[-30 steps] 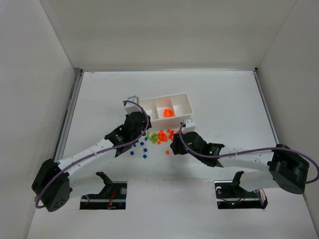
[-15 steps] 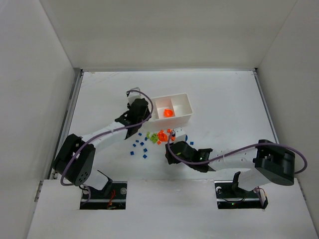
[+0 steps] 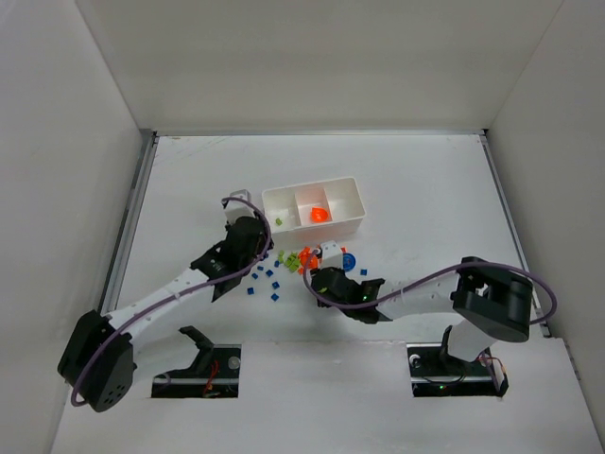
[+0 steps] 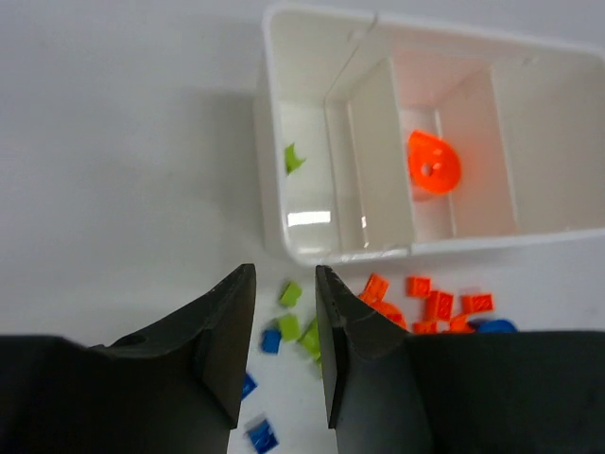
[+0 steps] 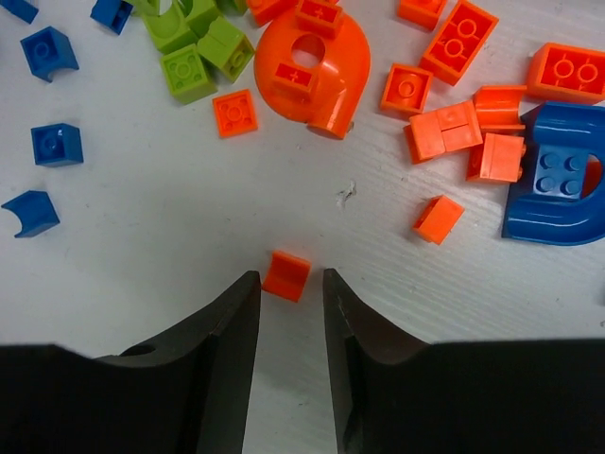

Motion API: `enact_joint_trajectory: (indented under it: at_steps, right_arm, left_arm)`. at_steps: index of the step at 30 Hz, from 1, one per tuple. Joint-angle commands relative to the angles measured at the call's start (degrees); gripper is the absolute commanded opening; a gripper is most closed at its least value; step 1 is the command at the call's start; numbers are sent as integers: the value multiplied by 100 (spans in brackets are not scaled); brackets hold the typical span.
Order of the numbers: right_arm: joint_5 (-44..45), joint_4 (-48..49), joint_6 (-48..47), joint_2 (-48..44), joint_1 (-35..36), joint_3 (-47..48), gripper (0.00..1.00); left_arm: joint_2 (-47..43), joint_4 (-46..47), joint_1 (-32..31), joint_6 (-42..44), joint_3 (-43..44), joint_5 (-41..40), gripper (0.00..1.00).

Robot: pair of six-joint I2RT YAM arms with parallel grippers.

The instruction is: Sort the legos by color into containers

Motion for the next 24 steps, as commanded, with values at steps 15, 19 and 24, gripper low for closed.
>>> enact_joint_trajectory:
  at_steps: [15, 19, 24]
  right_arm:
    - [410, -409, -265, -993, -57, 430, 12]
    - [226, -286, -766, -1267, -601, 833, 12]
    - [-292, 100, -1206, -855, -1296, 1606, 12]
  left_arm:
    - [-443, -1275, -1929, -904, -860, -411, 31]
    - [-223, -1292, -2185, -1123, -947, -570, 32]
    - [-144, -1275, -2387, -1326, -1088, -631, 37]
